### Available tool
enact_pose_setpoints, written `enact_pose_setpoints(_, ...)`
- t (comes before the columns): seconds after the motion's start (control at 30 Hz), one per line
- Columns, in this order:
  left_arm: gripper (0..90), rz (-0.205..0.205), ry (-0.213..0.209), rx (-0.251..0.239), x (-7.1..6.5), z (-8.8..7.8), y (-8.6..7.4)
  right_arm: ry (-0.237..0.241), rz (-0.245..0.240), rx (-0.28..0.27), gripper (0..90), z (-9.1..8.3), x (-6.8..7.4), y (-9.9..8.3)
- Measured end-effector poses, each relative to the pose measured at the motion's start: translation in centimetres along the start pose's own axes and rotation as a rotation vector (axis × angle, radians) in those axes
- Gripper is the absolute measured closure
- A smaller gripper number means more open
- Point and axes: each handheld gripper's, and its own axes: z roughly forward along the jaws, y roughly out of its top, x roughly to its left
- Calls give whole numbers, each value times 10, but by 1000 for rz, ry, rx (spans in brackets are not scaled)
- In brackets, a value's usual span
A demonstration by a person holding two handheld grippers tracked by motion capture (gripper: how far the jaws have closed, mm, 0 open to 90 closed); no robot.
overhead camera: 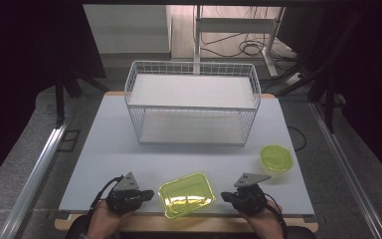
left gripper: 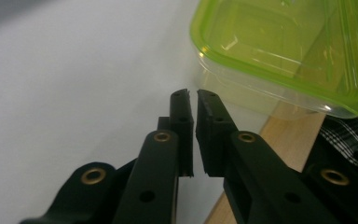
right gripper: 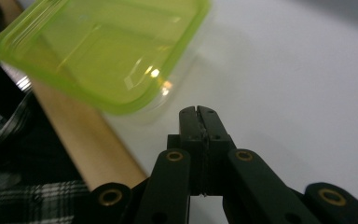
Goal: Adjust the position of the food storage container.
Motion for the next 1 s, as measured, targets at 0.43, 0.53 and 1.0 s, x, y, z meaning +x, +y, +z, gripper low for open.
enact_pose_setpoints(0.43, 882, 21, -34, 65, -8, 23, 11, 108, -71, 82, 891, 30, 31, 3)
enact_pose_setpoints(0.53, 881, 9, -32, 58, -4, 27, 15, 113, -89, 83, 892, 36, 33, 8)
enact_pose_setpoints(1.0, 866, -27, -4, 21, 19, 36, 31, 111, -96, 73, 891, 57, 22, 28)
